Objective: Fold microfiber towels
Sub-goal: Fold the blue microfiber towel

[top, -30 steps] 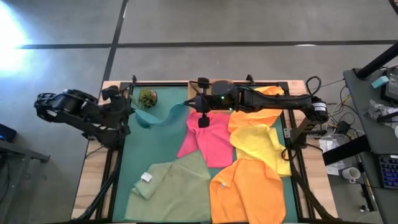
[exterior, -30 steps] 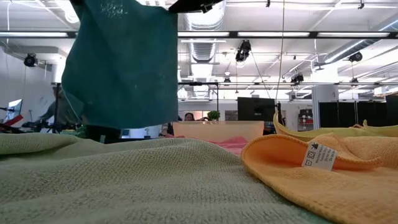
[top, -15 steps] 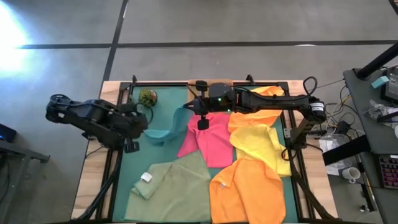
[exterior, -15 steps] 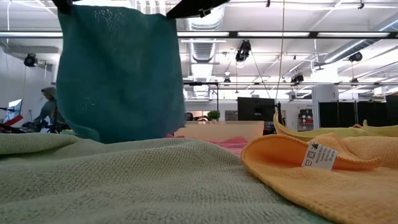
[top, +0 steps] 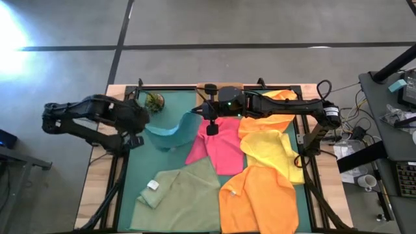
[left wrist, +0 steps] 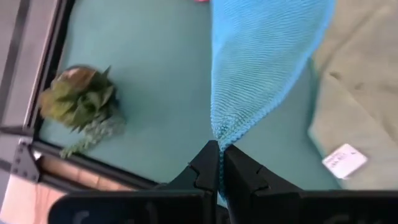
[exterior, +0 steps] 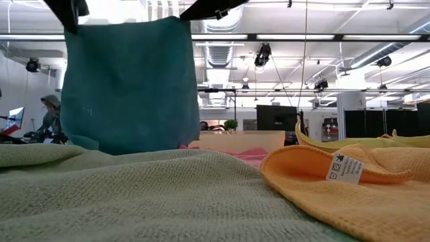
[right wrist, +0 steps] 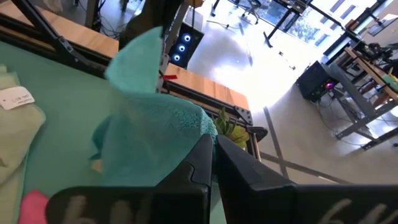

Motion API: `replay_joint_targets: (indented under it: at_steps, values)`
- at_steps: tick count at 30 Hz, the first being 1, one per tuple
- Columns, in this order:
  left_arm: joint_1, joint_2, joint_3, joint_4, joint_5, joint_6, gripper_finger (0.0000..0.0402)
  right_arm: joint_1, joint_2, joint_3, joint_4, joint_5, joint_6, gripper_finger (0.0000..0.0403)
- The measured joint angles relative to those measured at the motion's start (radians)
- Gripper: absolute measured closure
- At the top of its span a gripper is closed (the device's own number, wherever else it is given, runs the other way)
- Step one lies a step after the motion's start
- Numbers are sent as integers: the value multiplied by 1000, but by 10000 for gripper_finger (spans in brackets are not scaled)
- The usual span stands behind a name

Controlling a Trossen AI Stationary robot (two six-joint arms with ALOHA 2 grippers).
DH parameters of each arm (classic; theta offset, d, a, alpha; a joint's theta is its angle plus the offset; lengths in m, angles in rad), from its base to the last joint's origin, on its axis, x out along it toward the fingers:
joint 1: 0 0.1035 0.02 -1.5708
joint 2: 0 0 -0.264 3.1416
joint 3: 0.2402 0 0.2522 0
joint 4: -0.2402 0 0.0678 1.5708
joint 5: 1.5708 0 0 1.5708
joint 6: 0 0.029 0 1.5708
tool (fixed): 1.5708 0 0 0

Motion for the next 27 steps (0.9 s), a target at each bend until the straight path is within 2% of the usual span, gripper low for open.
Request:
replay_joint_targets:
  at_steps: [4,12,15,18,23,27]
  values:
    - [72,-52,-41,0,-39,81,402,-3,9,0,34,0,-17,395]
    - [164,-59,-4,1,-404,270,402,-55,64,0,175,2,-89,395]
    - [174,-53,5,1,-444,286,402,-63,72,0,192,-32,-153,395]
    - [176,-53,-1,1,-383,234,402,-68,74,0,188,-150,-157,395]
    - [175,-59,-59,1,-24,70,402,-61,96,-1,84,-262,56,395]
    - [159,-81,-170,1,147,-52,402,-26,140,-42,5,-290,198,395]
